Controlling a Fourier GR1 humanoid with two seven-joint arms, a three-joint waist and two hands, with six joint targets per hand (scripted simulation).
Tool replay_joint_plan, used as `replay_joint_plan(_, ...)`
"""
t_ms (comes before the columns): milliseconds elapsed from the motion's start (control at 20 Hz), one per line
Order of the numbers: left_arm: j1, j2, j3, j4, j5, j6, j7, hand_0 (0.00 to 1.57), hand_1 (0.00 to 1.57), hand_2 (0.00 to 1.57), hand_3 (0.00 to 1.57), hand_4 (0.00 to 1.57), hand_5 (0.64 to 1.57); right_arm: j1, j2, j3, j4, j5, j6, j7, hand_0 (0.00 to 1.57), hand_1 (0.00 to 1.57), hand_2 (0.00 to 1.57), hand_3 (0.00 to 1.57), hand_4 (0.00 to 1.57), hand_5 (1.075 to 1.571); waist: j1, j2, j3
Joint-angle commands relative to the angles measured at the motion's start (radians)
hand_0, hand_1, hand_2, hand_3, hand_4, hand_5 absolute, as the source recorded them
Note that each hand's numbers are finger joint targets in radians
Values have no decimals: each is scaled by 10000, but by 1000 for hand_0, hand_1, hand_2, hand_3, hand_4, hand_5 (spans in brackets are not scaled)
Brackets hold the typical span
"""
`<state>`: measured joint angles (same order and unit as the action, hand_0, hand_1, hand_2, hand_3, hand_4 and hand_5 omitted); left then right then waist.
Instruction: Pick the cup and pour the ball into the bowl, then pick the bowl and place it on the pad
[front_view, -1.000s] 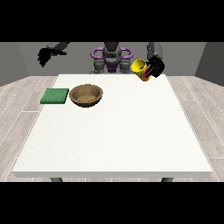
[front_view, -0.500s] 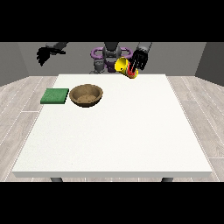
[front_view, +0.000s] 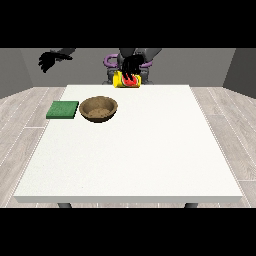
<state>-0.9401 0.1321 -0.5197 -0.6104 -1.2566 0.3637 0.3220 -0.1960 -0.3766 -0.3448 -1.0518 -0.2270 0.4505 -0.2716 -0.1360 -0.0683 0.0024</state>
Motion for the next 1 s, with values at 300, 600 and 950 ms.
replay_joint_plan(300, -874, -542, -2798, 890, -3390, -2278, 590, 1498, 1498, 1571, 1571, 1491, 1236, -287, -195, -60, 440, -14, 207, -118, 0, 0, 0, 0, 0, 1571, 51, 84, -12)
replay_joint_plan(600, -1277, -555, -2939, 678, -4078, -2926, -163, 1446, 1446, 1571, 1571, 1530, 1131, -409, -288, -34, 507, -62, 259, 140, 0, 0, 0, 0, 0, 1571, 216, 94, -23)
replay_joint_plan(950, -479, -619, 93, -744, -1581, -1271, 714, 1499, 1499, 1571, 1571, 1571, 1092, -129, -96, -286, 593, -149, -333, 383, 0, 0, 0, 0, 0, 1568, 1194, -13, -97)
